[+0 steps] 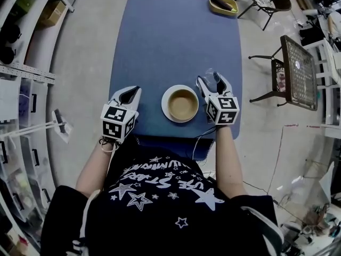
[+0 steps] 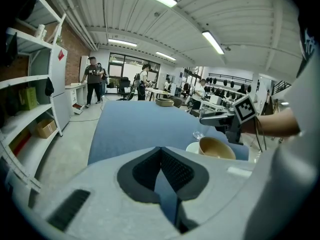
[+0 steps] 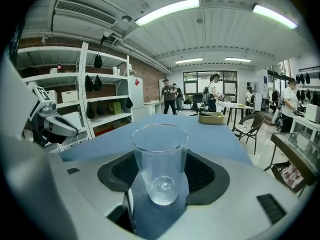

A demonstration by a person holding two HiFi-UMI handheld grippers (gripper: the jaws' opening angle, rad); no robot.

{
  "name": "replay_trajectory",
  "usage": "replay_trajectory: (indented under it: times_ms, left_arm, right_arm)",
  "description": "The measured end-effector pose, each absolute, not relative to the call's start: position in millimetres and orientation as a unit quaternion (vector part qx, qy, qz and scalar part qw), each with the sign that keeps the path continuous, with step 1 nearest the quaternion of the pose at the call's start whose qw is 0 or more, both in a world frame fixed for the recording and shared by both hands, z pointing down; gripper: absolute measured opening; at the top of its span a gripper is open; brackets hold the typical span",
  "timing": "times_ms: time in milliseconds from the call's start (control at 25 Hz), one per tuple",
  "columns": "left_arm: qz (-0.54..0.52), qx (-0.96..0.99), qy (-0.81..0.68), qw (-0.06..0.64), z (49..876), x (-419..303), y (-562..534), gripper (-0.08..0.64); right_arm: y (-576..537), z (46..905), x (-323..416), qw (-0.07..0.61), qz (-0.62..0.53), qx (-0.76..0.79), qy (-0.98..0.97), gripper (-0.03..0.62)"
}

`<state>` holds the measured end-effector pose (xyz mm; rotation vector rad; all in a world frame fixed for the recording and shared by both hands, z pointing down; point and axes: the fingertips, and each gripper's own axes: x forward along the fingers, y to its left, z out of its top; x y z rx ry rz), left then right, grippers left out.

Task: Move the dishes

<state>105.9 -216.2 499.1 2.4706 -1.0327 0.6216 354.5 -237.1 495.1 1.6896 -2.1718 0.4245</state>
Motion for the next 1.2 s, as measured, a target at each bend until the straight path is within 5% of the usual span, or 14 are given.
replay_trajectory:
  times_ms: [920, 1200]
  left_arm:
    - [0.205, 0.903, -0.327, 0.188, 489, 109, -198, 0.018]
    - [0.21, 0.909, -0.307, 0.185, 493, 116, -185, 0.018]
  right_arm:
    - [-173, 491, 345, 0.153, 0.204, 0.625, -0.737, 0.293]
    - [-147, 515, 315, 0.165, 0.276, 0.574, -0.753, 0.22]
